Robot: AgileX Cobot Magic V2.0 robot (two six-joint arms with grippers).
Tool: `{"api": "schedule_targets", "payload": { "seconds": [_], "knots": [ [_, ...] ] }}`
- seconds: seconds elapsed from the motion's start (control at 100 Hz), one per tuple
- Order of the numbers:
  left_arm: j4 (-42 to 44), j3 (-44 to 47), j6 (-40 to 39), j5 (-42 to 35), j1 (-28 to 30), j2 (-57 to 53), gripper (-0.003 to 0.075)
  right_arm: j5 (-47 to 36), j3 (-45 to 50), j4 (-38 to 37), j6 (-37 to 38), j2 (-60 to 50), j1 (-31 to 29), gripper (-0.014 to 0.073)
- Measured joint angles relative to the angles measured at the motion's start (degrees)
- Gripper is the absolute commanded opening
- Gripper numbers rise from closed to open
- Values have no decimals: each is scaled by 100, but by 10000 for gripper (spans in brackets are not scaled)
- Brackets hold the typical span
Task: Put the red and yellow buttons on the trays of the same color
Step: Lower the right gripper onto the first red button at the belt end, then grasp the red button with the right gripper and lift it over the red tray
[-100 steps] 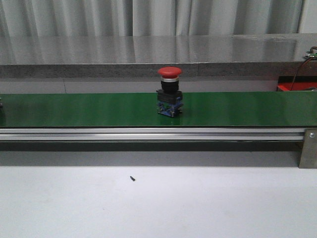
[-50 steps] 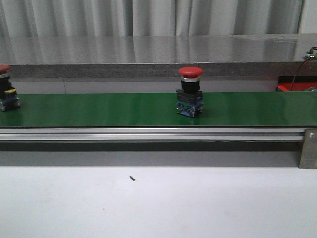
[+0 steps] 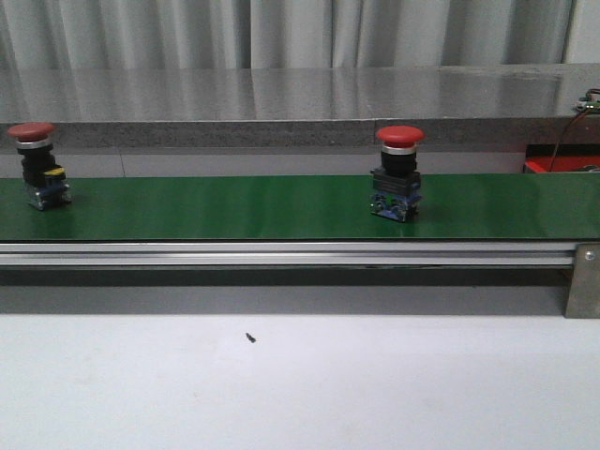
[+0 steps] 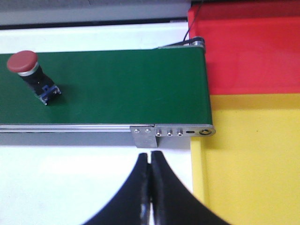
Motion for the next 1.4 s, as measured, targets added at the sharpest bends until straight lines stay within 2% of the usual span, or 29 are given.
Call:
{"api": "schedule_targets", "payload": {
  "seconds": [0.14, 0.21, 0.28, 0.3, 0.31, 0.4, 0.47, 0.71, 1.03, 1.4],
  "knots": [
    [0, 14, 0, -33, 0, -72, -19, 232, -496, 31, 0, 810, 0, -62],
    [0, 24, 0, -41, 0, -79, -19, 232, -551, 87, 0, 1088, 0, -4],
    [0, 24, 0, -41, 0, -84, -19, 244, -560, 239, 0, 1320, 0, 125],
    [0, 24, 0, -41, 0, -84, -20, 256, -560, 295, 0, 1379, 0, 193],
    [0, 24, 0, -41, 0, -84, -19, 256, -560, 309, 0, 1398, 0, 193],
    [0, 24, 0, -41, 0, -84, -19, 256, -560, 555, 0, 1593, 0, 458],
    [0, 24, 0, -41, 0, -84, -19, 256, -571, 705, -51, 1674, 0, 576],
    [0, 24, 0, -41, 0, -84, -19, 448, -1130, 832, -673, 2175, 0, 580],
    [0, 24, 0, -41, 0, -84, -19, 1081, -2585, 953, -1441, 4039, 0, 580],
    [0, 24, 3, -41, 0, -84, -19, 1118, -3634, 1016, -1702, 5422, 388, 580]
  ]
}}
